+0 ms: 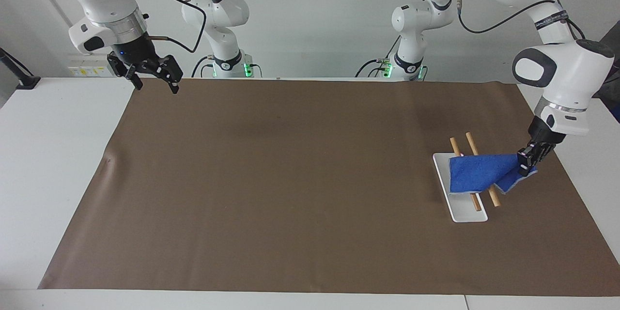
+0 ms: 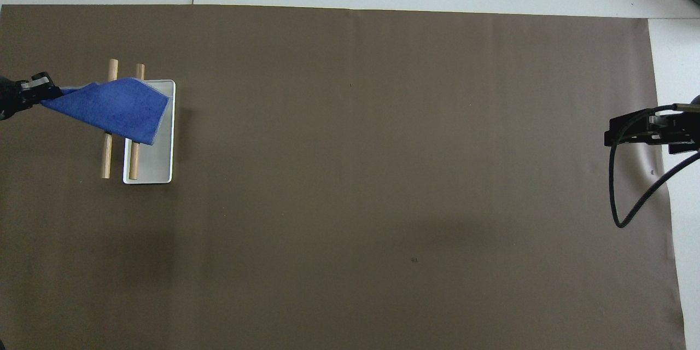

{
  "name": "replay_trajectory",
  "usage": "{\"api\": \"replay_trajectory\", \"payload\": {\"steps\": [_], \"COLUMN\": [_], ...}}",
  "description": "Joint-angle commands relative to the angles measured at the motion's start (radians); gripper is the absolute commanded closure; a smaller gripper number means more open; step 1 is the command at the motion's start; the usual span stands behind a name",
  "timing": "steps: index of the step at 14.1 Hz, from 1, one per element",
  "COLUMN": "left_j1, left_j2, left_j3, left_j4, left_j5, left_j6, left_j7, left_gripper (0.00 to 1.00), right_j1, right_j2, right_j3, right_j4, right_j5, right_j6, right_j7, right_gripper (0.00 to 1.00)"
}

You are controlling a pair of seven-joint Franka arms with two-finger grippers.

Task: Right arm passes towel to left arm to hang
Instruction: 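Drape the towel over the wooden dowels with the left gripper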

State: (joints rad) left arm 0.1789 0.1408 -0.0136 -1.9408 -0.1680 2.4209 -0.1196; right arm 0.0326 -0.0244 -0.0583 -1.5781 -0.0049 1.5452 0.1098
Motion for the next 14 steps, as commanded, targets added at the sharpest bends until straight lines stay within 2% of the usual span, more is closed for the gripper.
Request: {"api": "replay_trajectory", "payload": {"steps": [1, 5, 9, 14], "left_j1": [0.013, 0.013, -0.004, -0.012], "left_j2": [-0.055, -0.063, -0.070, -0.058], "left_j3": [0.006, 0.035, 0.027, -0.061], "left_j4": [-0.064, -0.041, -0.047, -0.014], "left_j5": [0.031, 0.181, 0.197, 0.226], "left_j6": [-0.019, -0.129, -0.140, -0.131], "left_j7": [-0.009, -0.009, -0.023, -0.283], "left_gripper": [1.00, 1.00, 1.00, 1.00], "right_j1": [-0.007, -0.007, -0.007, -0.007], "right_j2": [-0.025, -0.025, -0.025, -0.025], "right_j3": [0.005, 0.005, 0.005, 0.005], "right_j4": [-0.026, -0.025, -0.025, -0.025], "right_j5": [0.022, 0.022, 0.022, 0.022], "right_j6": [-0.004, -0.004, 0.000, 0.001], "right_j7": [-0.004, -0.005, -0.007, -0.007], "right_gripper": [0.00, 0.00, 0.00, 0.00]}}
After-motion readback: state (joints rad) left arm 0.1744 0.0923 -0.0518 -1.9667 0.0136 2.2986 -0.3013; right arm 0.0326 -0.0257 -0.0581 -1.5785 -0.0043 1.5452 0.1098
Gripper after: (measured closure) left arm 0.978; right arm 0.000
